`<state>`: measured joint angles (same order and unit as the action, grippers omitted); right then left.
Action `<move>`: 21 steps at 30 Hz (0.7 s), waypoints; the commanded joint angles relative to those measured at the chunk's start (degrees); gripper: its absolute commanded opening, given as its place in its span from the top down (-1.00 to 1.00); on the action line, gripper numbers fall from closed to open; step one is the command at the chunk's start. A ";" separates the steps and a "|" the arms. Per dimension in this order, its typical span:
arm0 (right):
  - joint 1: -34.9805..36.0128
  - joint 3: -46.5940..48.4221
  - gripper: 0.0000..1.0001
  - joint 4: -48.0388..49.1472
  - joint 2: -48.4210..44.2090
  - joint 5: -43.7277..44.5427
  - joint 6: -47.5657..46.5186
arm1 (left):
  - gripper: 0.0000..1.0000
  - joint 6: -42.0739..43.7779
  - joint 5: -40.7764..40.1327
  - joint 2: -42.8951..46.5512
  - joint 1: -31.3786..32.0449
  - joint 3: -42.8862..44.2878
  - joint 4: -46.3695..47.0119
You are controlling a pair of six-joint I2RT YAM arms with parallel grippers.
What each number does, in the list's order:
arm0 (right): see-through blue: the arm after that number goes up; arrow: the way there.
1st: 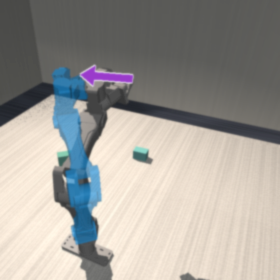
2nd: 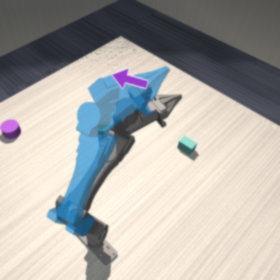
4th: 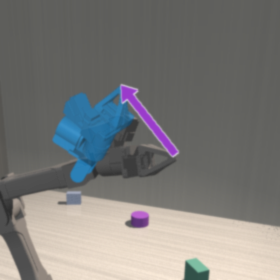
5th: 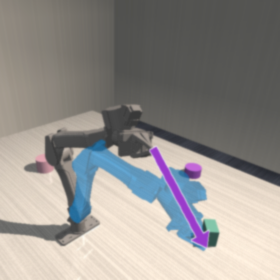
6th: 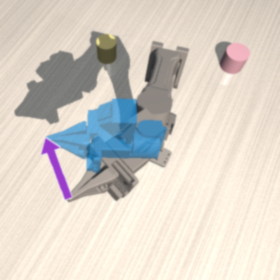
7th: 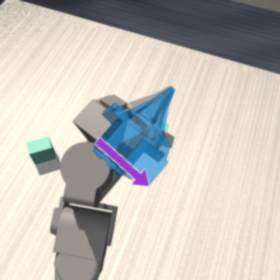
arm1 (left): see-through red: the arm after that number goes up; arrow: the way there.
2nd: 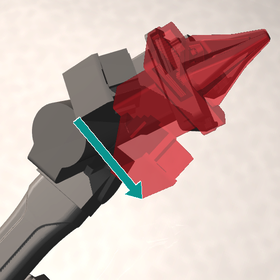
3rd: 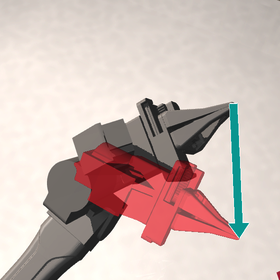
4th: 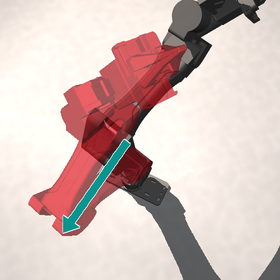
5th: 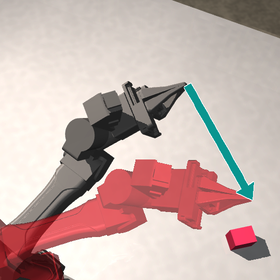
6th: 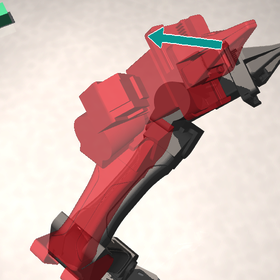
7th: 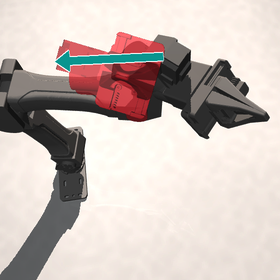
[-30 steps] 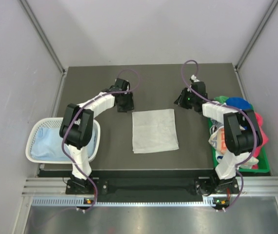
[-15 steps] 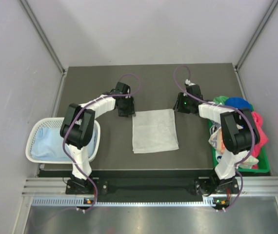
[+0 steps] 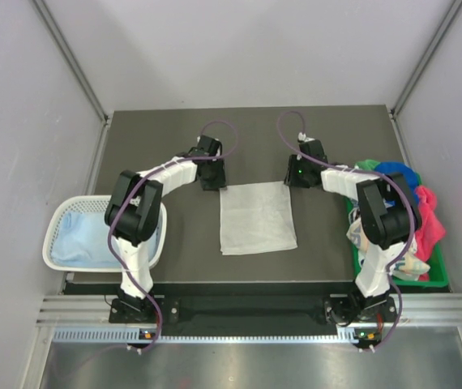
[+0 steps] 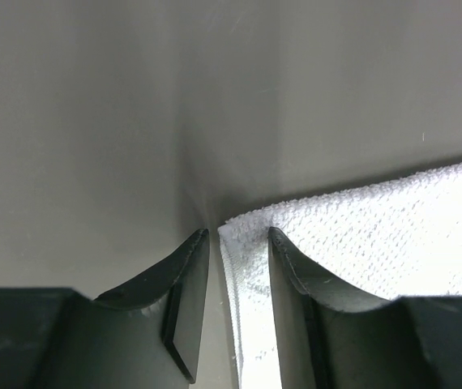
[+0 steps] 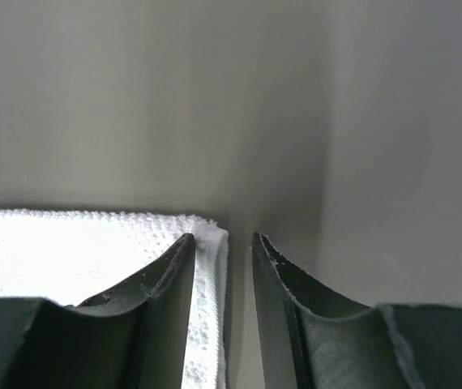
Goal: Fold and stack the towels
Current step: Fold the towel
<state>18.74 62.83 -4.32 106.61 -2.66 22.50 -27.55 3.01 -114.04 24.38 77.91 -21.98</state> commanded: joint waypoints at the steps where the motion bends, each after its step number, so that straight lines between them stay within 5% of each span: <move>1: 1.73 2.47 0.30 -1.57 1.32 1.95 -1.41 | 0.20 -0.66 -2.21 -3.21 0.40 -0.13 -0.70; 12: 3.58 3.97 0.35 -3.15 2.90 2.39 -1.85 | 0.54 -1.19 -2.48 -4.09 0.84 -0.13 -0.52; 21: 2.79 4.94 0.78 -3.68 2.73 3.01 -1.67 | 0.75 -1.72 -2.48 -4.44 0.76 1.02 1.50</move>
<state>21.47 65.71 -6.61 108.44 0.03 21.43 -28.97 1.65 -115.28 24.80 78.74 -20.43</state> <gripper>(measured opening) 0.127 0.142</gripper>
